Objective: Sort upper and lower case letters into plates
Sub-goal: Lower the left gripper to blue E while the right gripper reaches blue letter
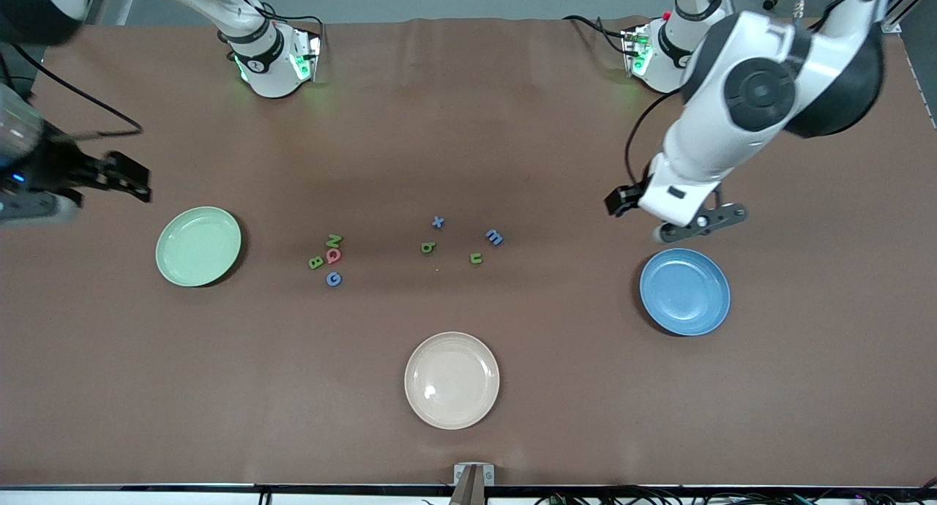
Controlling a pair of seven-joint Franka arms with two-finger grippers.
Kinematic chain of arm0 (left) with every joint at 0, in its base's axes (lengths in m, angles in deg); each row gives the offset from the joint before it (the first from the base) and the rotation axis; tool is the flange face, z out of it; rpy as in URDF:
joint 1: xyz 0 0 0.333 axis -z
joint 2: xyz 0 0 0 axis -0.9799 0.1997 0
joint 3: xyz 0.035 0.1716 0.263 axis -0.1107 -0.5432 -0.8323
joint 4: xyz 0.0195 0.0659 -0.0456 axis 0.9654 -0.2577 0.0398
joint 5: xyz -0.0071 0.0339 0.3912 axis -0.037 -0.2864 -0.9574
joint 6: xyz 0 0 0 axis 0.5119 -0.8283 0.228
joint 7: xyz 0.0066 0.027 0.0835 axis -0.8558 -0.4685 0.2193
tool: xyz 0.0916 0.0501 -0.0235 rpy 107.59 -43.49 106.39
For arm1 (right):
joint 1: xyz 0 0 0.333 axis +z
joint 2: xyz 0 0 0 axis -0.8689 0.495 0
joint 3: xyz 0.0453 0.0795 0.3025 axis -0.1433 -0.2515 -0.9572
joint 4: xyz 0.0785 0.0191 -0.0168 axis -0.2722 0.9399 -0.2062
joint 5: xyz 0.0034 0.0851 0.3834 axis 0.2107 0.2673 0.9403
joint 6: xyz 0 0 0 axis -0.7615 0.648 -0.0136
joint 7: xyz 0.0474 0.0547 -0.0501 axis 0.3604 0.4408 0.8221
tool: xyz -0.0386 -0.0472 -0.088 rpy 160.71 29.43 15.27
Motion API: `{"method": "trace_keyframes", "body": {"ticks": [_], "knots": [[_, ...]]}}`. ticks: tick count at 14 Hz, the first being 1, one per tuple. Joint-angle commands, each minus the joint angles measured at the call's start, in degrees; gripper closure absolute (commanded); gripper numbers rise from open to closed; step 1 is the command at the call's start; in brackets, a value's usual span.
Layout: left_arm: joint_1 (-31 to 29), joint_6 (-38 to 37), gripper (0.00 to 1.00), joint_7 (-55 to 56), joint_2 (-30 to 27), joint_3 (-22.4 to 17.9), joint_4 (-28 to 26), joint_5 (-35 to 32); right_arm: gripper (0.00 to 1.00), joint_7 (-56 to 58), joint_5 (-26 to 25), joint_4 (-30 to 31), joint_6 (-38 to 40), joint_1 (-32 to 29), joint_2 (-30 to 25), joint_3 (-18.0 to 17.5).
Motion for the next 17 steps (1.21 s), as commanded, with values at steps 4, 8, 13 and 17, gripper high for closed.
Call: {"method": "trace_keyframes", "body": {"ticks": [4, 8, 13, 17], "knots": [[8.4, 11.0, 0.0, 22.5, 9.1, -0.1, -1.9, -6.4, 0.0, -12.0, 7.4, 6.8, -15.8, 4.4, 9.2, 0.3], [12.1, 18.7, 0.03, 34.8, 15.5, -0.1, -1.5, -7.1, 0.0, -17.0, 7.5, 10.5, -27.1, 8.3, 16.3, 0.3], [16.0, 26.3, 0.17, 42.5, 21.6, -0.1, -0.7, -7.1, 0.0, -19.7, 7.5, 12.7, -33.4, 10.9, 20.3, 0.3], [18.8, 26.7, 0.21, 42.9, 27.8, -0.4, 3.5, -7.1, 0.0, -19.8, 7.5, 14.9, -35.5, 10.7, 22.4, 0.3]]}}
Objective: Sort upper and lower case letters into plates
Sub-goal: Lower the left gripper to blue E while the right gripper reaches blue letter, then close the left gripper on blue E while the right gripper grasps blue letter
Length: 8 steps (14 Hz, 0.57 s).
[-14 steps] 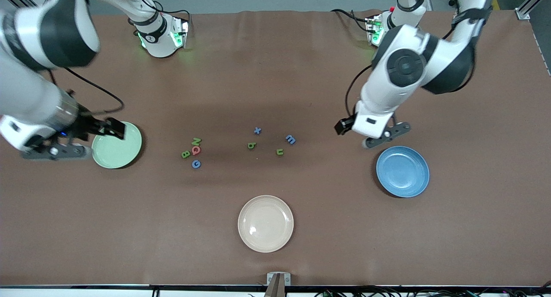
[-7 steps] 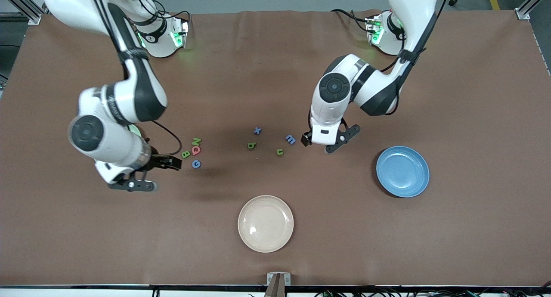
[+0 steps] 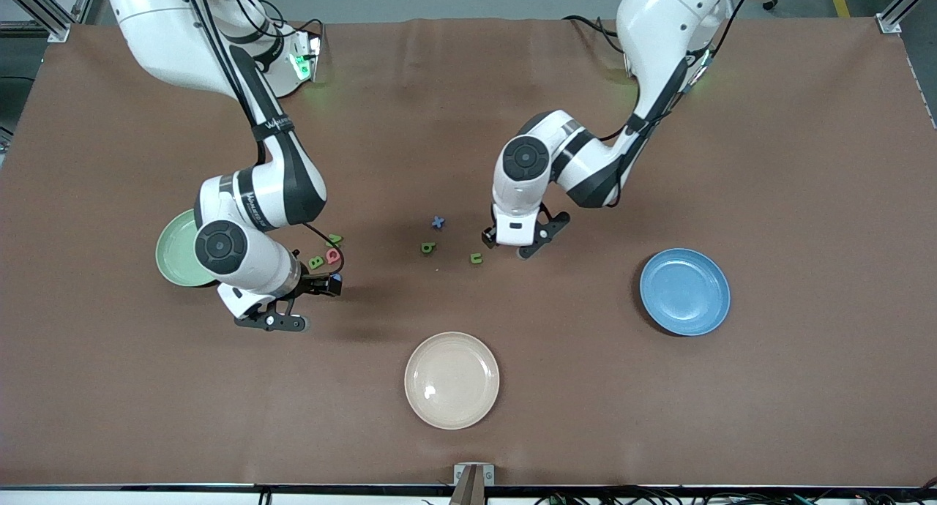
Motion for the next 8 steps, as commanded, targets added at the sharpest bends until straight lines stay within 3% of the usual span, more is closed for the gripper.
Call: {"method": "trace_keyframes", "body": {"ticks": [1, 5, 8], "knots": [[0.9, 0.1, 0.25, 1.2, 4.5, -0.4, 4.6, -1.0, 0.0, -0.8, 0.8, 3.9, -3.3, 0.6, 0.0, 0.0], [1.1, 0.2, 0.32, 1.3, 5.6, -0.3, 4.8, -1.0, 0.0, -0.8, 1.3, 6.4, -4.7, 1.3, 0.0, 0.0], [1.6, 0.6, 0.32, 1.3, 6.8, -0.3, 4.9, -1.0, 0.0, -0.8, 5.9, 7.7, -6.1, 1.6, 0.2, 0.0]]}}
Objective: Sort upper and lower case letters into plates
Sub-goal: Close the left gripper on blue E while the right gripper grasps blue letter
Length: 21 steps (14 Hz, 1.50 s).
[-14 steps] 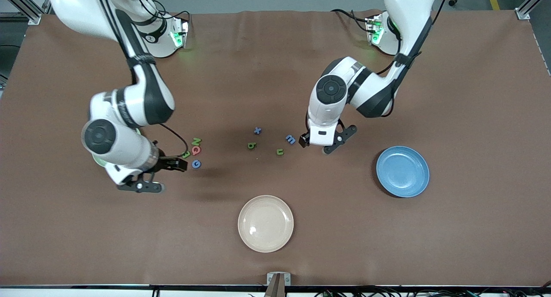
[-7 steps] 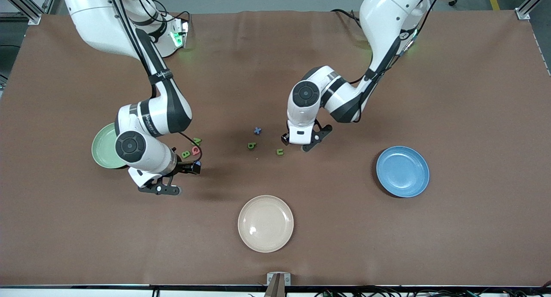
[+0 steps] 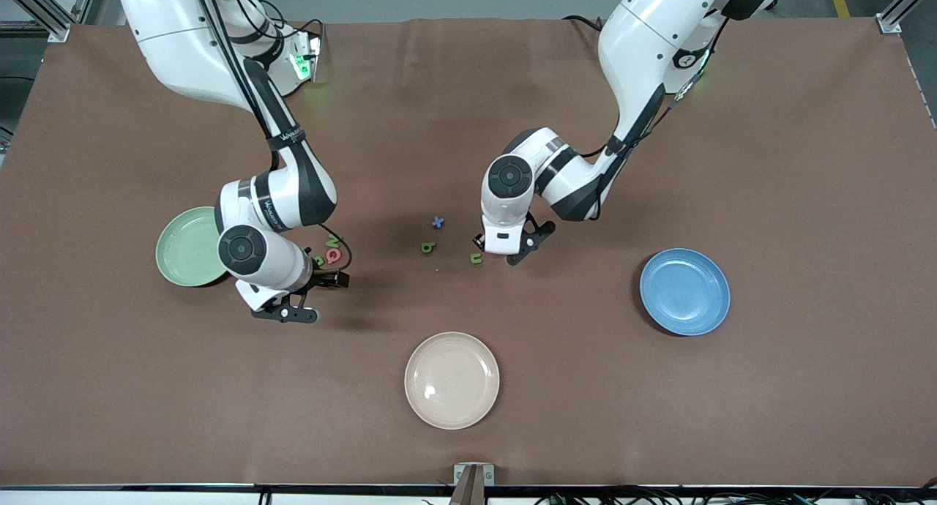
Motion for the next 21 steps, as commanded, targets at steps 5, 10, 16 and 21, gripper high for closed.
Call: {"method": "trace_keyframes", "body": {"ticks": [5, 10, 16, 21], "knots": [[0.9, 1.6, 0.36, 1.3, 1.7, -0.3, 1.2, -1.0, 0.0, -5.6, 5.2, 2.8, -7.0, 4.6, 2.2, 0.4], [0.9, 1.7, 0.41, 1.3, 2.6, -0.3, 1.2, -1.0, 0.0, -5.6, 3.8, 2.6, -7.4, 3.4, 3.8, 0.6], [1.0, 1.7, 0.51, 1.3, 2.8, -0.3, 1.2, -1.0, 0.01, 0.0, 3.7, 2.7, -7.0, 1.4, 3.8, 0.6], [2.1, 1.8, 0.96, 0.5, 2.5, -0.8, 1.2, -1.1, 0.09, -0.4, 3.8, 3.0, -7.5, 1.8, 4.3, 0.5]]}}
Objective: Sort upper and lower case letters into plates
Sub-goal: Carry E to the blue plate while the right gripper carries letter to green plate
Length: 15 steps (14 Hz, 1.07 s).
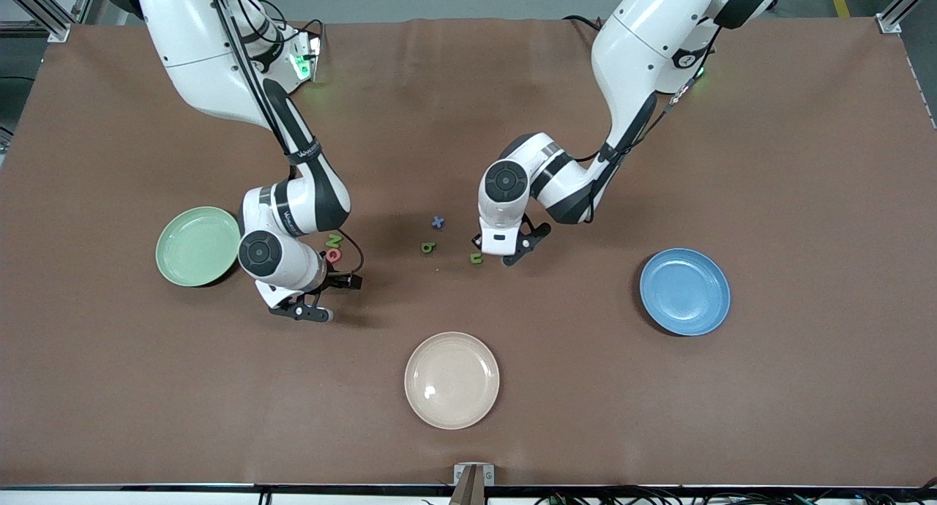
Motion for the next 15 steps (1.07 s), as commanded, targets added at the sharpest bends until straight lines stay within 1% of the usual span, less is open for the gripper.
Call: {"method": "trace_keyframes", "body": {"ticks": [1, 3, 5, 6, 8, 11, 13, 14, 15], "knots": [[0.5, 0.3, 0.99, 0.3, -0.2, -0.9, 0.8, -1.2, 0.13, 0.2, -0.3, 0.6, -0.8, -0.2, 0.3, -0.3], [-1.1, -0.3, 0.99, 0.3, -2.5, -1.6, 0.7, -1.2, 0.13, 0.5, -0.3, 0.6, -1.2, -0.8, 0.5, -0.3], [-4.8, -3.1, 1.0, -1.2, -6.5, -1.7, 0.7, -1.3, 0.18, 0.6, -0.3, 0.6, -1.2, -0.7, 0.8, -0.3], [-6.1, -4.0, 1.0, -4.1, -8.2, -1.6, 0.7, -1.2, 0.21, 0.6, -0.3, 0.6, -1.2, -0.7, 0.8, -0.3], [-9.9, -4.6, 1.0, -8.8, -11.6, -1.5, 0.4, -1.1, 0.31, 0.6, -0.3, 0.5, -1.2, -0.7, 0.8, -0.3], [-15.4, -9.0, 1.0, -18.1, -14.2, -1.5, 0.4, -1.1, 0.52, 0.6, -0.3, 0.5, -1.2, -0.8, 0.8, -0.3], [-20.0, -12.3, 1.0, -25.1, -15.0, -1.5, 0.3, -1.2, 0.61, 0.6, -0.3, 0.5, -1.2, -0.8, 0.8, -0.3], [-22.0, -13.8, 1.0, -28.6, -15.0, -1.6, 0.2, -1.2, 0.63, 0.6, -0.3, 0.5, -1.2, -0.8, 0.8, -0.3], [-24.4, -14.1, 1.0, -31.3, -14.9, -1.6, 0.3, -1.2, 0.68, 0.6, -0.3, 0.5, -1.2, -0.8, 0.8, -0.3]]}}
